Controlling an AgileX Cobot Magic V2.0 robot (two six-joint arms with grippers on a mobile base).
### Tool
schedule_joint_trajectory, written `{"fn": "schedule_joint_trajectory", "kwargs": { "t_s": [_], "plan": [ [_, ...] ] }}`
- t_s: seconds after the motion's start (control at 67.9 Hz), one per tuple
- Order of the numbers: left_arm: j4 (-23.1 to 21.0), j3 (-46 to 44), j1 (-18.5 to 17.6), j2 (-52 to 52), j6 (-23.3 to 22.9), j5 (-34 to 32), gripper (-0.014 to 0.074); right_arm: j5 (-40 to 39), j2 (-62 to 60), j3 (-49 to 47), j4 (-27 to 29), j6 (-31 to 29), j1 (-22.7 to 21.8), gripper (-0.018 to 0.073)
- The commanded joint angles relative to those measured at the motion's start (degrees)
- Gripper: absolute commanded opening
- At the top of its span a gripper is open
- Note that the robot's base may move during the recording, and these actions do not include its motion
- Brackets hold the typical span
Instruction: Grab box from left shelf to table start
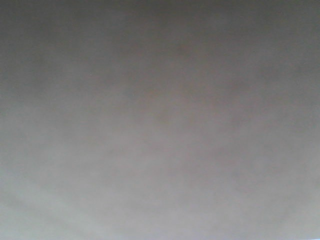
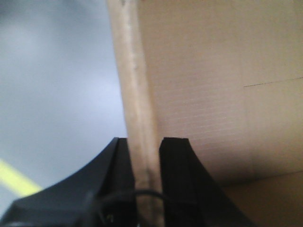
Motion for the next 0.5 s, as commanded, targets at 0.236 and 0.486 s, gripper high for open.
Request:
{"fn": "schedule_joint_trajectory", "kwargs": {
  "t_s": [0.236,0.486],
  "plan": [
    [-3.6,-1.9,-0.9,0.2,2.1,-7.6,-0.0092,-9.5,1.3,-1.7,5.4,0.6,0.2,0.0057],
    [-3.6,-1.9,-0.9,0.2,2.1,-7.6,-0.0092,-9.5,1.3,-1.7,5.4,0.6,0.2,0.0057]
  ]
}}
